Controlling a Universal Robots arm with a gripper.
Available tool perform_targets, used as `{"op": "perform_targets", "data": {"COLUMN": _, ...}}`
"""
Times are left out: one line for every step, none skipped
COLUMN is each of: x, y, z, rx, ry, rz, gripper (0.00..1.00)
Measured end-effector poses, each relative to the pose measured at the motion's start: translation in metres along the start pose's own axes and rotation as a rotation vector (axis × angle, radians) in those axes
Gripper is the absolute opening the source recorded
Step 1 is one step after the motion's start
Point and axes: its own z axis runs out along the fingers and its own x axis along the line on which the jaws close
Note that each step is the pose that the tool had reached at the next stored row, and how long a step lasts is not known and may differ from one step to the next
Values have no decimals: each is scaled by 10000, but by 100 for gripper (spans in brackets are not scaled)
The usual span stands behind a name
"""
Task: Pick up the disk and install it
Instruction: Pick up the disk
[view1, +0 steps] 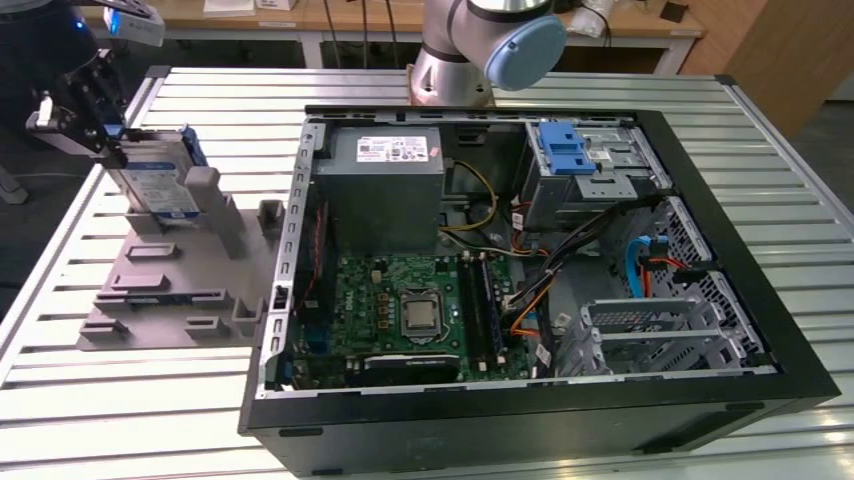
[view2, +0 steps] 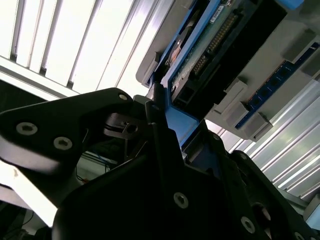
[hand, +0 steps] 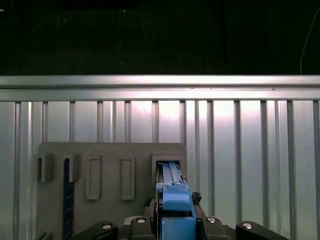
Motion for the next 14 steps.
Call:
{"op": "perform_targets", "data": {"x": 0, "y": 0, "z": 0, "rx": 1, "ry": -1, "rz": 0, "gripper": 36}}
{"op": "perform_targets", "data": {"x": 0, "y": 0, "z": 1, "rx": 2, "ry": -1, "rz": 0, "gripper": 36}}
{"op": "perform_targets", "data": {"x": 0, "y": 0, "z": 0, "rx": 1, "ry": 0, "rz": 0, "gripper": 36}}
{"op": "perform_targets", "data": {"x": 0, "y": 0, "z": -1, "rx": 0, "ry": 0, "rz": 0, "gripper": 36}}
{"op": "perform_targets", "data": {"x": 0, "y": 0, "z": -1, "rx": 0, "ry": 0, "rz": 0, "gripper": 36}}
{"op": "perform_targets", "data": {"x": 0, "y": 0, "z": -2, "rx": 0, "ry": 0, "rz": 0, "gripper": 36}}
{"op": "perform_targets", "data": {"x": 0, "y": 0, "z": -7, "rx": -3, "ry": 1, "rz": 0, "gripper": 36}}
{"op": "perform_targets", "data": {"x": 0, "y": 0, "z": -13, "rx": -6, "ry": 3, "rz": 0, "gripper": 36}}
{"op": "perform_targets", "data": {"x": 0, "y": 1, "z": -20, "rx": -3, "ry": 1, "rz": 0, "gripper": 36}}
{"op": "perform_targets", "data": {"x": -1, "y": 0, "z": -28, "rx": 0, "ry": 0, "rz": 0, "gripper": 36}}
{"op": "perform_targets", "data": {"x": -1, "y": 1, "z": -37, "rx": -1, "ry": 1, "rz": 0, "gripper": 36}}
{"op": "perform_targets", "data": {"x": -1, "y": 1, "z": -44, "rx": -2, "ry": 1, "rz": 0, "gripper": 36}}
{"op": "perform_targets", "data": {"x": -1, "y": 1, "z": -51, "rx": -1, "ry": 0, "rz": 0, "gripper": 36}}
{"op": "perform_targets", "data": {"x": -1, "y": 1, "z": -59, "rx": -1, "ry": 0, "rz": 0, "gripper": 36}}
